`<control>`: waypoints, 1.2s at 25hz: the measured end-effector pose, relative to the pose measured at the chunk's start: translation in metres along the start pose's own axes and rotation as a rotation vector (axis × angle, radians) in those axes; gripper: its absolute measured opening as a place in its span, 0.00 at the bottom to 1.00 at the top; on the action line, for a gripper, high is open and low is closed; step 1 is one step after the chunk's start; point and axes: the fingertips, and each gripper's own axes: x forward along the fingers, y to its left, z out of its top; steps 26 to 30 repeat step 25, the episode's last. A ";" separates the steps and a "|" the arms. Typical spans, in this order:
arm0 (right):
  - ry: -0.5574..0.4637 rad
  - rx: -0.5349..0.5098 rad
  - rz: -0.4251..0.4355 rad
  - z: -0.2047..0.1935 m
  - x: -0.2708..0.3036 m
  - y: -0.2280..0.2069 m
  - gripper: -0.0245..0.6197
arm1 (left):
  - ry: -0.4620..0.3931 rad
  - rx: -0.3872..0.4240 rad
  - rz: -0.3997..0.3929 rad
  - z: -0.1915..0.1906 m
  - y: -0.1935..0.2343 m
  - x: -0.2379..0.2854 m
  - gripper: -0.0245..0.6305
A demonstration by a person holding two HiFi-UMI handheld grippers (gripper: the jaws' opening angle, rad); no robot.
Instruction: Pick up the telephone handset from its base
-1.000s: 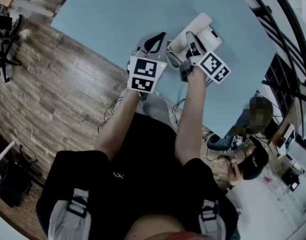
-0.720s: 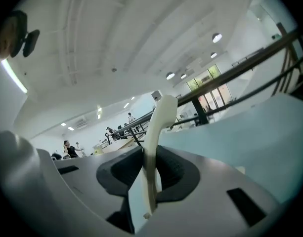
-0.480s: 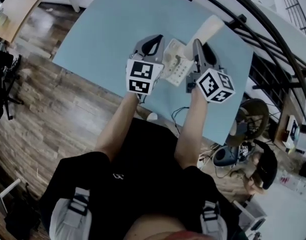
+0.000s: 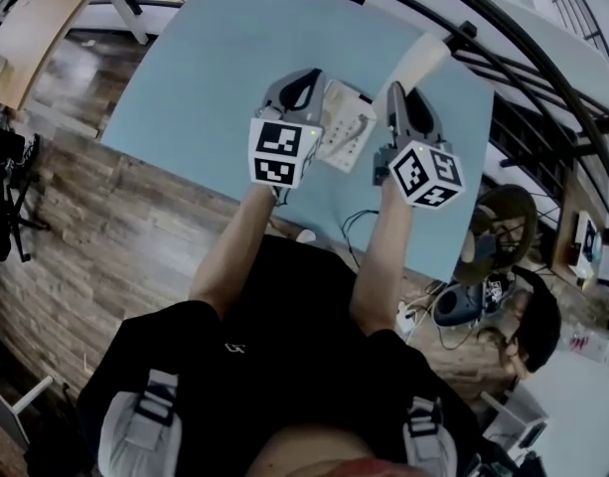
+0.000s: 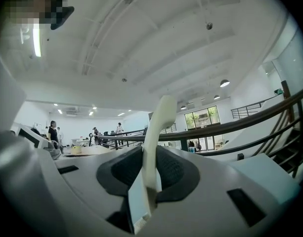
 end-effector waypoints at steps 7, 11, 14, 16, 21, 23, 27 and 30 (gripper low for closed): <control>0.015 -0.020 0.010 -0.009 0.002 0.005 0.16 | 0.010 -0.004 0.003 -0.007 0.003 -0.001 0.04; 0.022 -0.024 0.008 -0.011 0.004 0.007 0.16 | 0.008 -0.007 0.002 -0.004 0.005 -0.002 0.04; 0.020 -0.028 0.005 -0.010 0.003 0.007 0.16 | 0.007 -0.006 0.000 -0.003 0.006 -0.003 0.04; 0.020 -0.029 0.003 -0.011 0.002 0.009 0.16 | 0.007 -0.007 -0.001 -0.003 0.006 -0.005 0.04; 0.026 -0.028 -0.004 -0.016 0.005 0.010 0.16 | 0.017 -0.013 0.006 -0.008 0.016 -0.006 0.04; 0.027 -0.027 -0.006 -0.019 0.005 0.009 0.16 | 0.024 -0.015 0.014 -0.013 0.021 -0.006 0.04; 0.028 -0.025 -0.008 -0.021 0.005 0.007 0.16 | 0.032 -0.016 0.022 -0.018 0.025 -0.007 0.04; 0.028 -0.025 -0.008 -0.021 0.005 0.007 0.16 | 0.032 -0.016 0.022 -0.018 0.025 -0.007 0.04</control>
